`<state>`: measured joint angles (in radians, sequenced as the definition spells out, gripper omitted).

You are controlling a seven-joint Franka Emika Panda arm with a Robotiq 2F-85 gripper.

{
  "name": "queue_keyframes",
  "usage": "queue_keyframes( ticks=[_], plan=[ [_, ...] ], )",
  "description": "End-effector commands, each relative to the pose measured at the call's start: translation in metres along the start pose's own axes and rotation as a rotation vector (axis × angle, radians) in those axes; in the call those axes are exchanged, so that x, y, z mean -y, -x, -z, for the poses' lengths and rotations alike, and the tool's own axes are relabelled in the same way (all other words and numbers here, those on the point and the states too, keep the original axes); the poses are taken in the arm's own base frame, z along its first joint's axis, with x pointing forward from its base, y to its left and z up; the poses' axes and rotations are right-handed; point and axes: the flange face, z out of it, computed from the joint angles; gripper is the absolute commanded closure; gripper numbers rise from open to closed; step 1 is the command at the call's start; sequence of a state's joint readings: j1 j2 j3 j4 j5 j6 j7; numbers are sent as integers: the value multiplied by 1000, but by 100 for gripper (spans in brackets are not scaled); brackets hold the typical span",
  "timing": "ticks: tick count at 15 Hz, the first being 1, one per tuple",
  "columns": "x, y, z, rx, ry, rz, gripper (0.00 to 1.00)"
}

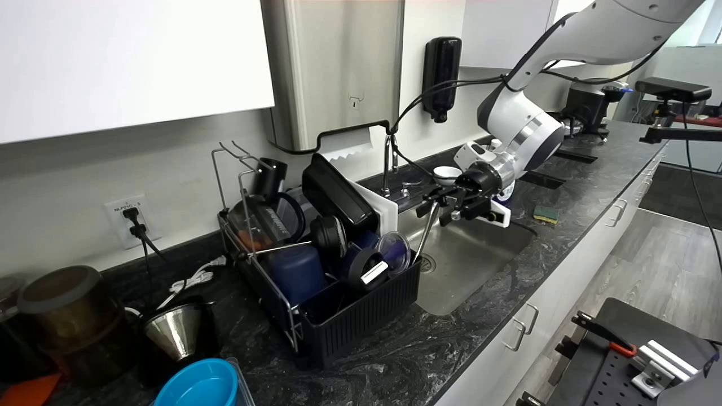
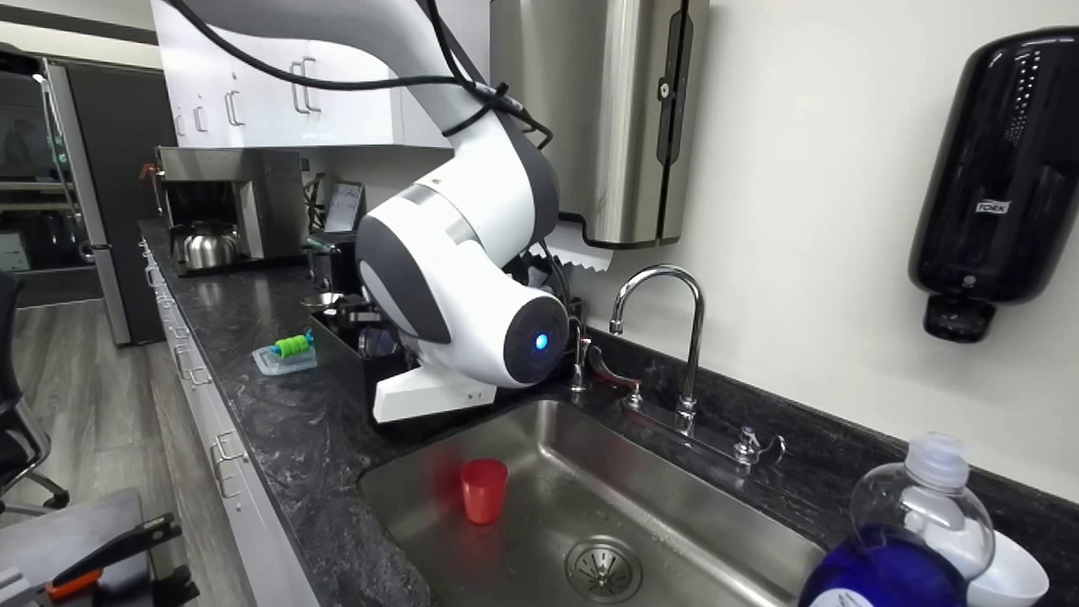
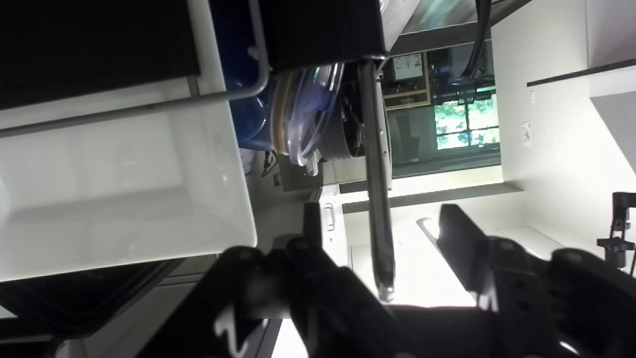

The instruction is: Put the butter knife in the sink then open and close the tap

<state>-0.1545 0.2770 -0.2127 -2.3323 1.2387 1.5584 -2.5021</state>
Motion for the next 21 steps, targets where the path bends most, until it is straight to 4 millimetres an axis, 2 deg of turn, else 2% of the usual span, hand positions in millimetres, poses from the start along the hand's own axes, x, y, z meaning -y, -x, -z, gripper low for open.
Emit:
queue_keyframes(
  ticks=[1,5,6,11,18,21],
  plan=[
    [-3,2,-1,-20,-19,39,69],
    [-3,2,0,-20,-21,54,97],
    [-3,2,0,-20,-21,58,99],
    [-2,-4,-2,-31,-27,91,97],
    [1,-35,-23,-38,-105,157,97],
    [2,-45,-26,-6,-131,182,97]
  ],
)
